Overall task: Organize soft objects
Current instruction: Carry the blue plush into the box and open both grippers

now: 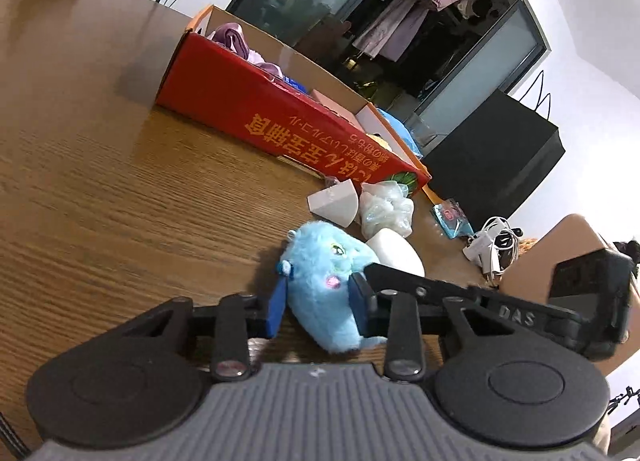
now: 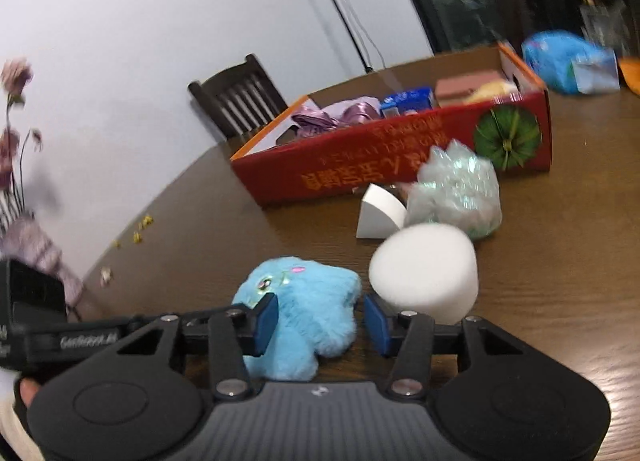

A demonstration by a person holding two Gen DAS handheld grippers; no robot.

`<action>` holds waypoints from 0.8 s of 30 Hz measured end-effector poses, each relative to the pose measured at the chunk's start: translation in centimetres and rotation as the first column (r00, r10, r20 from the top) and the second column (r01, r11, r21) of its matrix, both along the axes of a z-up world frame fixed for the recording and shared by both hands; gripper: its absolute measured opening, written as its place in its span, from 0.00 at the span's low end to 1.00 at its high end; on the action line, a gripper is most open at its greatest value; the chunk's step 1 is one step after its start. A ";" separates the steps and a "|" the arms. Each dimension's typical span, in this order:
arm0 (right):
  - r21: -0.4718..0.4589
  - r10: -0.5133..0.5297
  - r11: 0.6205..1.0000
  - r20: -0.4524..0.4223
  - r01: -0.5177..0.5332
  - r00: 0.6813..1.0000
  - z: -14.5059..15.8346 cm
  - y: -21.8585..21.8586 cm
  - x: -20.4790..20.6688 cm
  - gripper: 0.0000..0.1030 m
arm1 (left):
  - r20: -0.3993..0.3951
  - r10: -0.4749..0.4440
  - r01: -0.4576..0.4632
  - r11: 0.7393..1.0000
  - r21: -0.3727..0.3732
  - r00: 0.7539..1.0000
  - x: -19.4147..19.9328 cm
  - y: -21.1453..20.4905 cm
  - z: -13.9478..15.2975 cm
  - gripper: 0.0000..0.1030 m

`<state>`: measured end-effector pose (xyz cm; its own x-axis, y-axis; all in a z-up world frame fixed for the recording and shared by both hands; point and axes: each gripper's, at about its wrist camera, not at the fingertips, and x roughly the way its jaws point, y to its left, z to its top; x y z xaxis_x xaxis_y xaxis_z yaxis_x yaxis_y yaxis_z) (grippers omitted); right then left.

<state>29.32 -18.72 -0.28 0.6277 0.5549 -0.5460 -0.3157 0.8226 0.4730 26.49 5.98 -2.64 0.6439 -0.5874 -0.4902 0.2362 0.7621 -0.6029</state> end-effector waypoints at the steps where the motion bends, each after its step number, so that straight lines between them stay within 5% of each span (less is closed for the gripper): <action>1: 0.033 -0.005 0.999 -0.021 0.006 1.000 -0.4 -0.1 0.3 0.46 | 0.003 -0.001 0.001 1.000 -0.003 1.000 -0.1 0.1 0.0 0.28; 4: 0.108 0.002 0.994 -0.042 0.003 0.999 -1.1 -0.1 0.7 0.36 | 0.010 0.002 -0.002 1.000 -0.003 1.000 -0.3 0.3 0.2 0.26; 7: 0.085 -0.002 0.996 -0.019 0.003 1.000 -0.4 0.4 0.2 0.35 | 0.072 -0.013 0.013 1.000 0.005 0.997 -0.1 0.1 1.8 0.25; 13: 0.072 -0.024 0.997 0.160 0.012 0.987 6.4 -0.9 3.6 0.35 | 0.239 -0.093 0.084 0.995 0.048 0.966 8.0 -1.7 9.0 0.26; 17: 0.054 -0.065 0.997 0.134 0.058 0.989 9.0 -2.2 12.0 0.34 | 0.137 -0.137 0.127 0.989 0.079 0.981 18.2 -3.2 9.5 0.26; 20: 0.051 -0.076 0.996 0.008 0.076 0.997 7.5 -2.3 19.6 0.34 | 0.082 -0.134 0.115 0.974 0.197 0.988 24.0 -4.7 8.3 0.26; 24: -0.047 -0.067 0.997 -0.145 0.061 0.987 4.4 -0.8 26.8 0.21 | -0.055 -0.134 0.145 0.944 0.296 0.989 28.7 -6.4 6.0 0.26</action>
